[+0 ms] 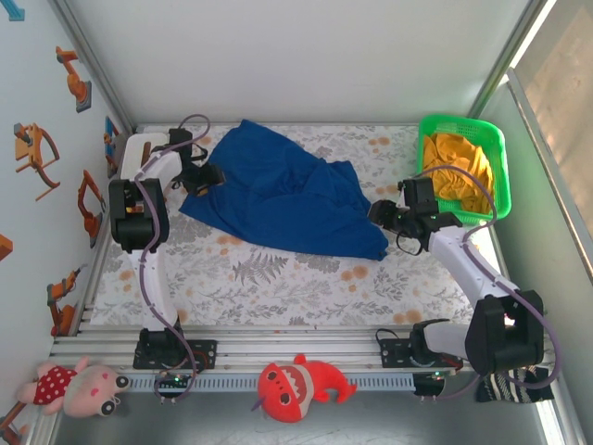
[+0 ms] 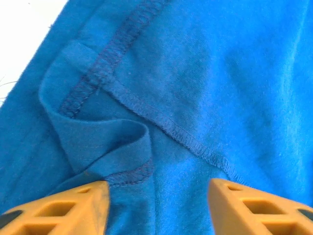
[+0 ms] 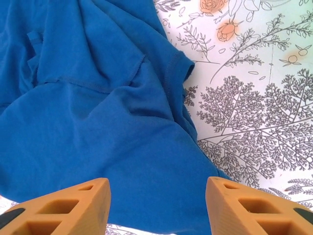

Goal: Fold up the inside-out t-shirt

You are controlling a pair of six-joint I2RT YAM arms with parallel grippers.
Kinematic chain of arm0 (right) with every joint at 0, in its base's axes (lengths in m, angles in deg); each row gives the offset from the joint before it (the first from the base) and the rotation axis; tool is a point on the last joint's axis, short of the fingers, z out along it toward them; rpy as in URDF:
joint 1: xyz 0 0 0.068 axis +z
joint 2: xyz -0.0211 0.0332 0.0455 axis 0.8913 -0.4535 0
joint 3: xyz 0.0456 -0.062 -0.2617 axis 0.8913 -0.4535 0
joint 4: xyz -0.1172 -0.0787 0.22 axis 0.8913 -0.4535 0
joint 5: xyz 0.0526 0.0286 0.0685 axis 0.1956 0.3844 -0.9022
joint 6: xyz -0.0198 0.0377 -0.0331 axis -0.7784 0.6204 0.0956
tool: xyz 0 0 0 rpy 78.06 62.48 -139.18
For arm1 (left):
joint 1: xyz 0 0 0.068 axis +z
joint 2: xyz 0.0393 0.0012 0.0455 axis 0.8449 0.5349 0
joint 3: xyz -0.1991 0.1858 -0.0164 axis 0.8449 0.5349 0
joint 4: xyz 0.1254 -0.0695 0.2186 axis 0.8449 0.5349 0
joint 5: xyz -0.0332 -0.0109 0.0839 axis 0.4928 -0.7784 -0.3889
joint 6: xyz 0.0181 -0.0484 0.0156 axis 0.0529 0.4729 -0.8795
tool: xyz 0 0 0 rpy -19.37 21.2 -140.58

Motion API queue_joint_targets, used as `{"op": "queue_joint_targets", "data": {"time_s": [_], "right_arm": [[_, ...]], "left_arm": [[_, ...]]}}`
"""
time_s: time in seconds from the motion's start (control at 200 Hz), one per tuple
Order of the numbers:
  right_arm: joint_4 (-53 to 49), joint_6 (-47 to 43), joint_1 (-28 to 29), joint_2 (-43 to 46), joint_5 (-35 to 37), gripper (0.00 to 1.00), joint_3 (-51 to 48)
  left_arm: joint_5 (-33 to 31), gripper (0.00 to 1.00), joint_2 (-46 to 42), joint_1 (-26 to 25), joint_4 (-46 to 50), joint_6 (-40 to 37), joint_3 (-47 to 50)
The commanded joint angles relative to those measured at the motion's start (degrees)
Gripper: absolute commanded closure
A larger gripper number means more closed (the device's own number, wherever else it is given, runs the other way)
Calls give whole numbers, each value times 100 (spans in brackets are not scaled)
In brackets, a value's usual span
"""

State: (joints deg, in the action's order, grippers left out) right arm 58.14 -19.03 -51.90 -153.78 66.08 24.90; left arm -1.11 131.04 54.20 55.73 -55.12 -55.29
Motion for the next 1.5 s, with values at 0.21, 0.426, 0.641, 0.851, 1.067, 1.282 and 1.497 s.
{"op": "queue_joint_targets", "data": {"time_s": [0.21, 0.426, 0.641, 0.851, 1.067, 1.282, 1.497], "right_arm": [[56, 66, 165, -238, -205, 48, 644], [52, -130, 599, -1629, -103, 46, 1783], [-393, -356, 948, -3446, 106, 42, 3535], [-887, -380, 1026, -4979, 140, 40, 5210], [-1344, -383, 1047, -6041, 389, 39, 6379], [-1460, -361, 1049, -6519, 111, 97, 6977], [-1500, -468, 863, -5654, -4, 100, 7274]], "left_arm": [[4, 100, -579, 27, 207, 56, 108], [37, 100, -2154, 71, -216, 496, 1719], [246, 100, -3629, 176, -761, 1162, 3732], [277, 100, -4371, 231, -893, 1509, 4415], [336, 100, -4309, 285, -704, 1423, 4191], [353, 100, -4229, 328, -646, 1412, 3970], [457, 100, -3633, 631, -531, 1398, 2935]]}}
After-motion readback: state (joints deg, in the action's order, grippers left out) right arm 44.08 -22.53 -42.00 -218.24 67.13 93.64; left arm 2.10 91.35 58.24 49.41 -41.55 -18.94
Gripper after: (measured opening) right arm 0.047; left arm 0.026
